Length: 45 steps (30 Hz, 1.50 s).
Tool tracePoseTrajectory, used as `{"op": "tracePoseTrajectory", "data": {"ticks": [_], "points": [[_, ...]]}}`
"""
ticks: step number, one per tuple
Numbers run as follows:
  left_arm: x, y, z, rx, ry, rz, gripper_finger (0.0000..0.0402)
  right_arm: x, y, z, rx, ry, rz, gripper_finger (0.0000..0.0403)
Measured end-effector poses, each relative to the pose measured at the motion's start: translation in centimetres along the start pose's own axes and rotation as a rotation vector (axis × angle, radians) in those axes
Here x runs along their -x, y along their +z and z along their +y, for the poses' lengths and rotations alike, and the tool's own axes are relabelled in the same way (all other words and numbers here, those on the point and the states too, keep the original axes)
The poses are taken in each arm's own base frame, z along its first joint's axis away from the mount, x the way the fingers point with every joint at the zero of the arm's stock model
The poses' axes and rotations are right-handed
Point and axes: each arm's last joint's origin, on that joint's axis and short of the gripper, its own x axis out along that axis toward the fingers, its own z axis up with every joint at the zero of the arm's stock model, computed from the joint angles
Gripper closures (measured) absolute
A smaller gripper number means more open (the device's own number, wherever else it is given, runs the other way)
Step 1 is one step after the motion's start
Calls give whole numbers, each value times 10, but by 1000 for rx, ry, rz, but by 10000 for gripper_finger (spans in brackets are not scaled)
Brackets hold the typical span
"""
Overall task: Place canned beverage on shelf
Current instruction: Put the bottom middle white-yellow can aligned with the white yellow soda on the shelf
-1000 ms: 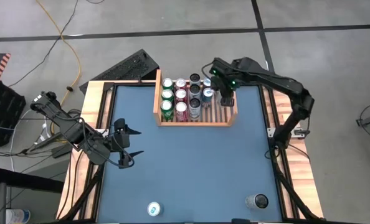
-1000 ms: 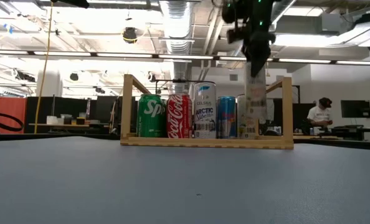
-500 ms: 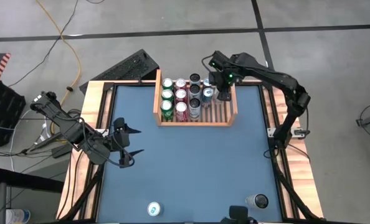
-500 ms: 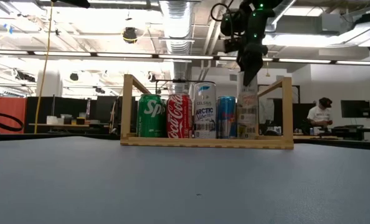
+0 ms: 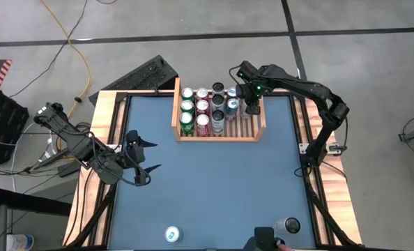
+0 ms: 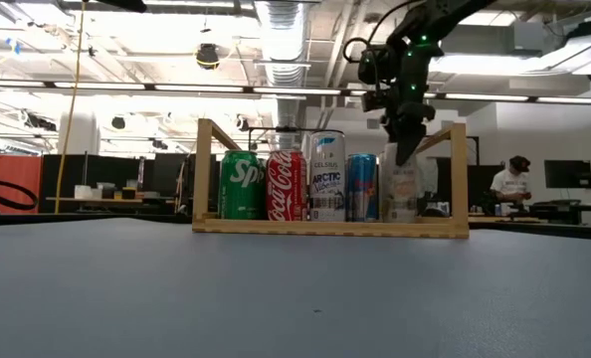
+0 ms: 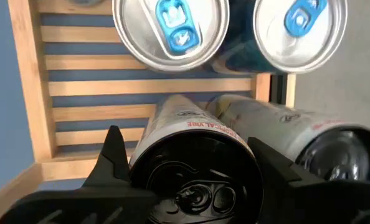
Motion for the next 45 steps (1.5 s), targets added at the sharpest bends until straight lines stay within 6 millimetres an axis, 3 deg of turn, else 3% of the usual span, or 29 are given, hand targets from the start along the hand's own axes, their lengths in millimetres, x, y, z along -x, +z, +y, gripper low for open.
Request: {"op": "tracePoseTrajectory", "data": {"ticks": [21,45], "points": [[0,1,2,-12,57,-22,60,-3,-4,-6,45,5,4,244],[0,1,2,-12,57,-22,60,-2,0,1,46,-34,51,167]]}}
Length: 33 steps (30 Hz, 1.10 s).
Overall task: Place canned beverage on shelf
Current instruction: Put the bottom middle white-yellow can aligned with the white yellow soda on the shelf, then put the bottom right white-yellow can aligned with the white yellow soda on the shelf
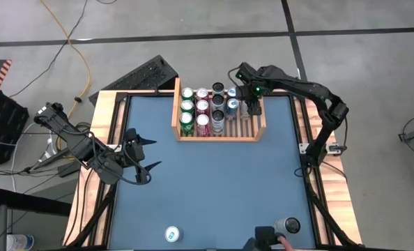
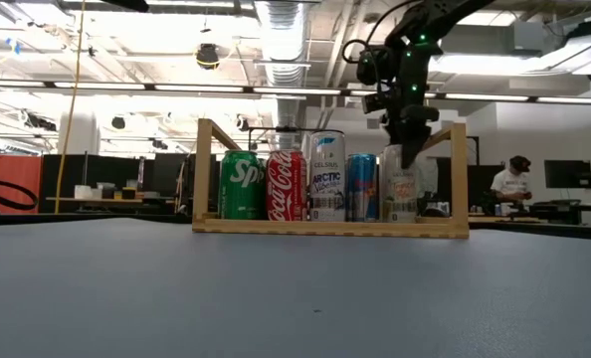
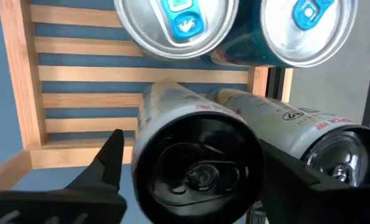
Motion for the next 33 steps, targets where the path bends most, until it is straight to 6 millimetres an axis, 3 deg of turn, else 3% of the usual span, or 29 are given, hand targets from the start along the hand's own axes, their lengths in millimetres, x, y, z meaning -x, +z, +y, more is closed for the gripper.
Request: {"op": "tracePoseTrajectory", "data": {"ticks": [10,17,26,33], "points": [[0,0,0,0,0,0,60,3,1,8,25,-29,69,143],[0,0,0,-1,0,0,60,23,-3,10,21,-104,51,143],[0,0,0,-7,2,-1,60,78,-18,23,-44,-216,-66,143],[0,0,0,-16,1,0,60,138,-39,71,-224,-190,-221,143]]}}
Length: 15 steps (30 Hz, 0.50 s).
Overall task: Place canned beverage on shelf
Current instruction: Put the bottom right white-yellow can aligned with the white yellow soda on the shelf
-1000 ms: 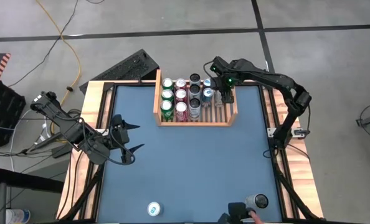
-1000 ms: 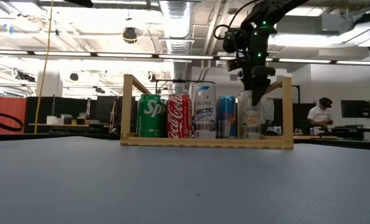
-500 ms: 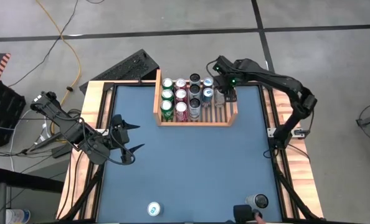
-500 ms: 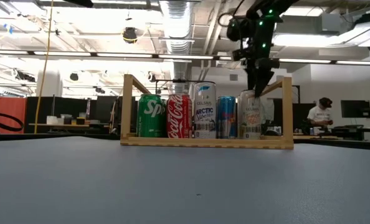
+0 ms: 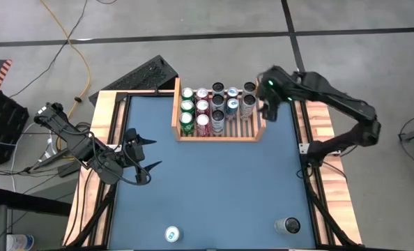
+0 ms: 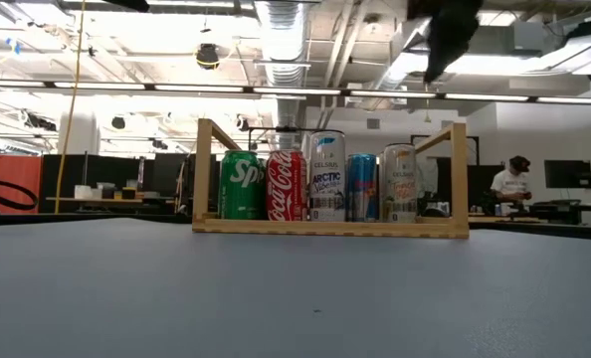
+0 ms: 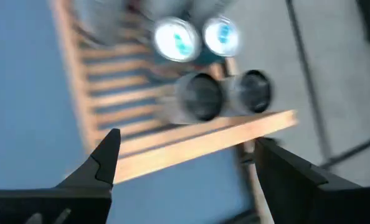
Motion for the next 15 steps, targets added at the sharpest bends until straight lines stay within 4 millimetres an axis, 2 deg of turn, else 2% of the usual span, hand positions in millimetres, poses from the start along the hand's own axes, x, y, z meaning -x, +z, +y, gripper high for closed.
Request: {"op": "tracePoseTrajectory", "data": {"ticks": [7,13,15], "points": [[0,0,0,-11,0,0,60,54,-21,59,-237,312,-20,143],[0,0,0,-18,-1,0,60,80,-45,115,-468,396,248,143],[0,0,0,-26,-3,1,60,88,-48,135,-509,436,282,143]]}}
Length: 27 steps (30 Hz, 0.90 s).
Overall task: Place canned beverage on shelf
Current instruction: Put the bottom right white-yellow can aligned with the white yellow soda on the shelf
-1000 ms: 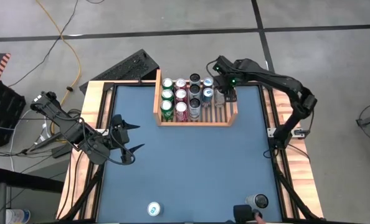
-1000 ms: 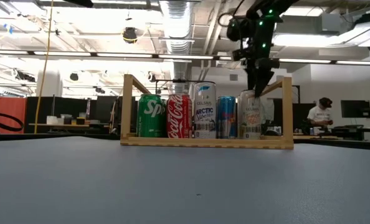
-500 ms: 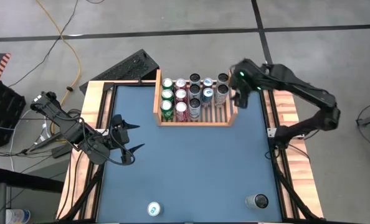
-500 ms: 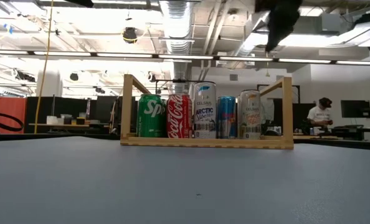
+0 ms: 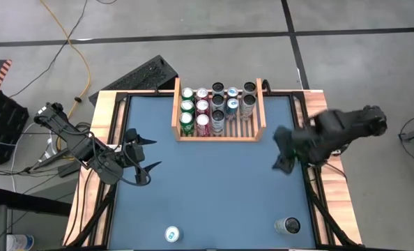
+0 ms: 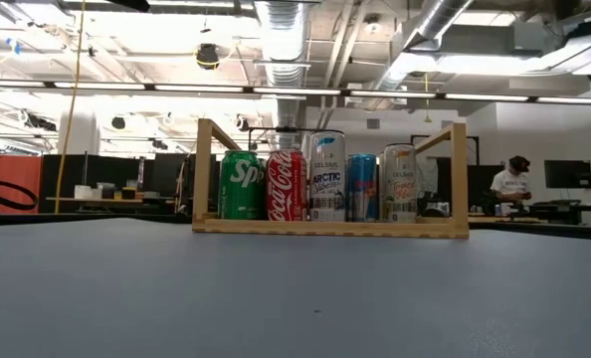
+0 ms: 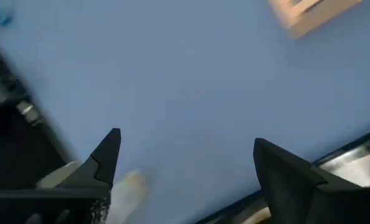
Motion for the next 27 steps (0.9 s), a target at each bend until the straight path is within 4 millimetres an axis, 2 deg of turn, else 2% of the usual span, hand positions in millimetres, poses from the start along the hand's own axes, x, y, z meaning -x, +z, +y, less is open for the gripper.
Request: {"op": "tracePoseTrajectory", "data": {"ticks": [2,7,15,18,23,27], "points": [[0,0,0,-7,-5,1,60,-3,-14,16,-38,28,30,143],[0,0,0,-8,-7,2,60,-15,-51,47,-141,-35,143,143],[0,-1,-2,-11,-57,19,60,-36,-99,85,-209,-100,341,143],[0,-1,-2,-11,-59,19,60,-40,-109,98,-221,-61,377,143],[0,-1,-2,-4,-59,19,60,-43,-114,115,-267,-33,368,143],[0,-1,-2,6,-79,26,60,-58,-122,128,-252,-60,365,143]]}}
